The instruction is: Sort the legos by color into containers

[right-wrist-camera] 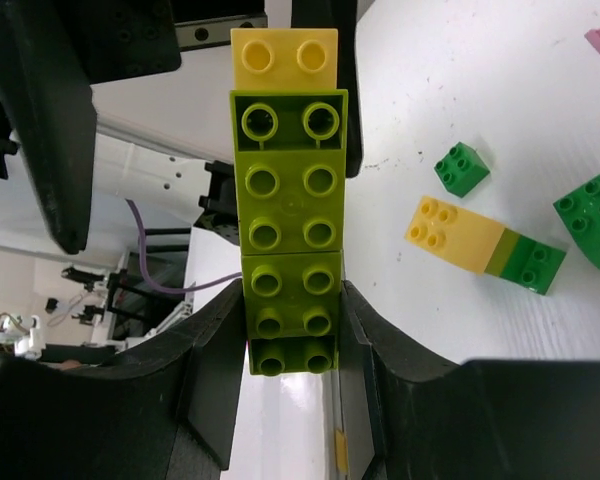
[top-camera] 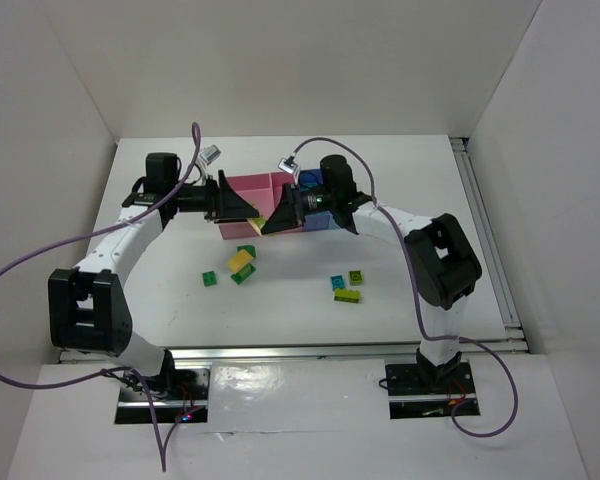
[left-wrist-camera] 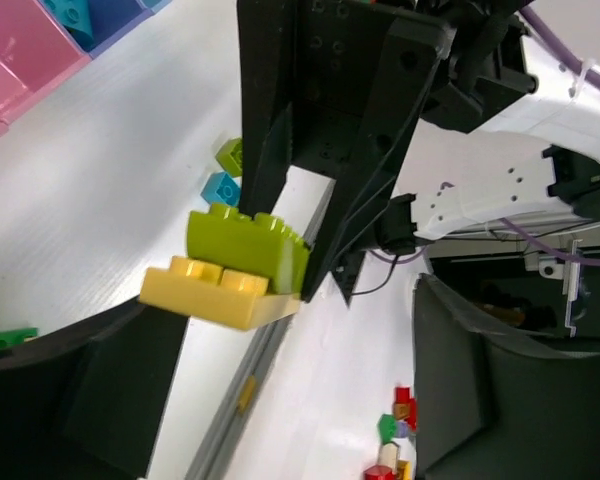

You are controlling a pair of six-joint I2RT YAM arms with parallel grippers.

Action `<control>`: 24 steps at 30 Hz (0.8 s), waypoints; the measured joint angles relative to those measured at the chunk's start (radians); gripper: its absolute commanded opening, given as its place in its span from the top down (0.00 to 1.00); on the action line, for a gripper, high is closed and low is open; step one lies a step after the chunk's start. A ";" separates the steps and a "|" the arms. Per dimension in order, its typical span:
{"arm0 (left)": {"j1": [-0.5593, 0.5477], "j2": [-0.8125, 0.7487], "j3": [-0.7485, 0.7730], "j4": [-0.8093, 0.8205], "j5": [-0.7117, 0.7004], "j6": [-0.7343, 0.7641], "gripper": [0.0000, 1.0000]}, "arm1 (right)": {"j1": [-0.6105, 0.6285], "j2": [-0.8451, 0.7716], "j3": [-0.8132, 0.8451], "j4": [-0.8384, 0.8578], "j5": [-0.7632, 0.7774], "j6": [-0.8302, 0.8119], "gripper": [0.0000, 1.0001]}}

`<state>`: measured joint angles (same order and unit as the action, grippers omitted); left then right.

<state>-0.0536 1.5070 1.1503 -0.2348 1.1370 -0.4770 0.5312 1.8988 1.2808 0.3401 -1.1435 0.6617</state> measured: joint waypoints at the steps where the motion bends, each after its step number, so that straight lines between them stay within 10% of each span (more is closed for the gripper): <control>1: 0.002 0.000 0.000 -0.002 -0.003 0.000 0.16 | -0.003 0.000 -0.006 0.014 -0.004 0.010 0.86; 5: 0.008 -0.001 -0.001 0.010 -0.008 -0.007 0.39 | -0.008 -0.003 -0.012 0.060 -0.016 0.034 0.86; 11: 0.013 -0.001 -0.001 0.037 -0.006 -0.027 0.43 | -0.014 -0.013 -0.014 0.085 -0.025 0.050 0.86; 19: 0.016 -0.001 -0.012 0.058 -0.021 -0.026 0.97 | -0.019 -0.020 -0.019 0.101 -0.045 0.064 0.86; 24: 0.016 -0.001 -0.012 0.062 -0.023 -0.027 1.00 | -0.025 -0.024 -0.020 0.100 -0.046 0.067 0.86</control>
<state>-0.0380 1.5063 1.1385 -0.1730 1.1145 -0.5037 0.5060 1.8748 1.2606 0.4400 -1.1893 0.7284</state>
